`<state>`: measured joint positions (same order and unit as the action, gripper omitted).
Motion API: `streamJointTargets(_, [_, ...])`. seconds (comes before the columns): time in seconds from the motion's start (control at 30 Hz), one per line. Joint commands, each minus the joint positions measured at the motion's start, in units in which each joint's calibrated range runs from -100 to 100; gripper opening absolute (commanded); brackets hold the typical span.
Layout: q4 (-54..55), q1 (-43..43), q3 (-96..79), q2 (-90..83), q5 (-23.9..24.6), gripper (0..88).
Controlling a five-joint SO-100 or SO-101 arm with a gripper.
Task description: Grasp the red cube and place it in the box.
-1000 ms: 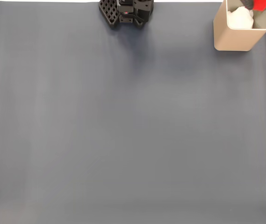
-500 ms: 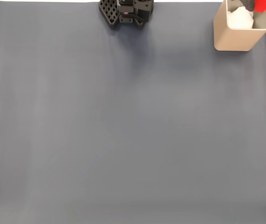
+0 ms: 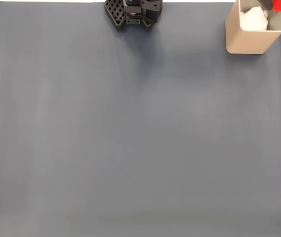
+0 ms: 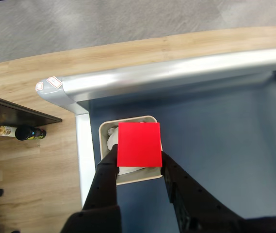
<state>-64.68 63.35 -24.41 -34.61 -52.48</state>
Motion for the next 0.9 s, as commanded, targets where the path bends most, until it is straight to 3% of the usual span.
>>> streamJointTargets(0.0, [1.15, 0.35, 2.06, -0.06, 0.39, 24.4])
streamJointTargets(0.33, [1.24, 0.21, 1.97, -0.06, 0.93, 39.8])
streamJointTargets(0.87, [1.97, 0.0, 1.88, -0.57, 1.03, 42.3])
